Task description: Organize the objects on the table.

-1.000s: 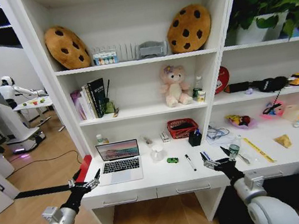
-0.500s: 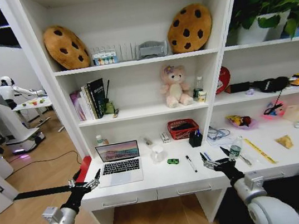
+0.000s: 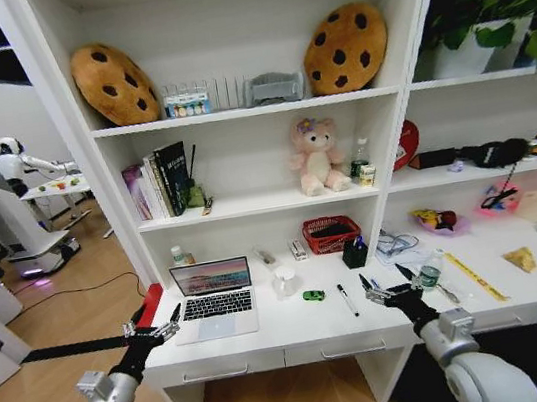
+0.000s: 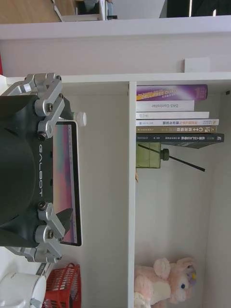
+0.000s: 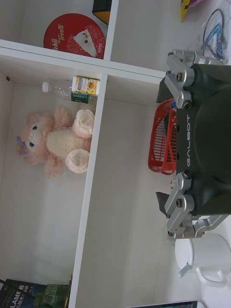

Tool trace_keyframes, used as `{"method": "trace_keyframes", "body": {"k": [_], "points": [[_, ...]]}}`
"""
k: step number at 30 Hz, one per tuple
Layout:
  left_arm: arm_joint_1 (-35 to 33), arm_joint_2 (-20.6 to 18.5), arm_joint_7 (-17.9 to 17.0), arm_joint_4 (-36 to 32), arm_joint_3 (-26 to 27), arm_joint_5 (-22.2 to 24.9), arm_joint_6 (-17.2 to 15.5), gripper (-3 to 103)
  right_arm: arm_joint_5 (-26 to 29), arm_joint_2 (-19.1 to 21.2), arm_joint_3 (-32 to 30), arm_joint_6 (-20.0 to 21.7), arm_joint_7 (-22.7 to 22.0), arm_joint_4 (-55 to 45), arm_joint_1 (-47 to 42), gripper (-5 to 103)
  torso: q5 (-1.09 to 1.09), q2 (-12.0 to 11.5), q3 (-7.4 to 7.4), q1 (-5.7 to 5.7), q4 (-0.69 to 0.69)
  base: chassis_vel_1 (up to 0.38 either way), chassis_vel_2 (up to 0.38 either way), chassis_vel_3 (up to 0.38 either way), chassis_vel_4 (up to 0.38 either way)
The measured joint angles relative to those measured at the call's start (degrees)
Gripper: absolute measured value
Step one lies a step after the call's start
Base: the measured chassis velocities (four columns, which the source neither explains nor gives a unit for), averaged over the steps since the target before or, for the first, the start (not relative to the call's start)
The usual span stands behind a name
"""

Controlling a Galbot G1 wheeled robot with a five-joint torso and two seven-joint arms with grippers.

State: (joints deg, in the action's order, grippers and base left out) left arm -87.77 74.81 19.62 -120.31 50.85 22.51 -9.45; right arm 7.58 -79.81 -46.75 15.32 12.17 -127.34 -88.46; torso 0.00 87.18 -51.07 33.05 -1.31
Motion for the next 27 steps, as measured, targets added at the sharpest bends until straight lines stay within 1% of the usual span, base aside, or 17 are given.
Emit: {"method": "trace_keyframes", "body": {"k": [12,21,27], "points": [[-0.2,0.2,0.3,-0.1,0.0,-0.1,0.0,100,0.1,0.0,0.0,0.0,0.5,0.2,0.0,100,0.00,0.0,0.00,-0.01,-0.01,-0.054,0.046,0.050,-0.052],[-0.2,0.3,0.3,-0.1,0.0,-0.1,0.1,100,-0.1,0.0,0.3,0.0,0.5,0.2,0.0,100,0.00,0.0,0.00,0.00,0.00,-0.100,0.106,0.098,-0.099],[0.0,0.4,0.2,0.1,-0.3,-0.2,0.2,100,-0.1,0.0,0.9,-0.3,-1.0,0.3,0.2,100,0.00,0.0,-0.02,0.04,-0.01,-0.103,0.085,0.082,-0.103]]}}
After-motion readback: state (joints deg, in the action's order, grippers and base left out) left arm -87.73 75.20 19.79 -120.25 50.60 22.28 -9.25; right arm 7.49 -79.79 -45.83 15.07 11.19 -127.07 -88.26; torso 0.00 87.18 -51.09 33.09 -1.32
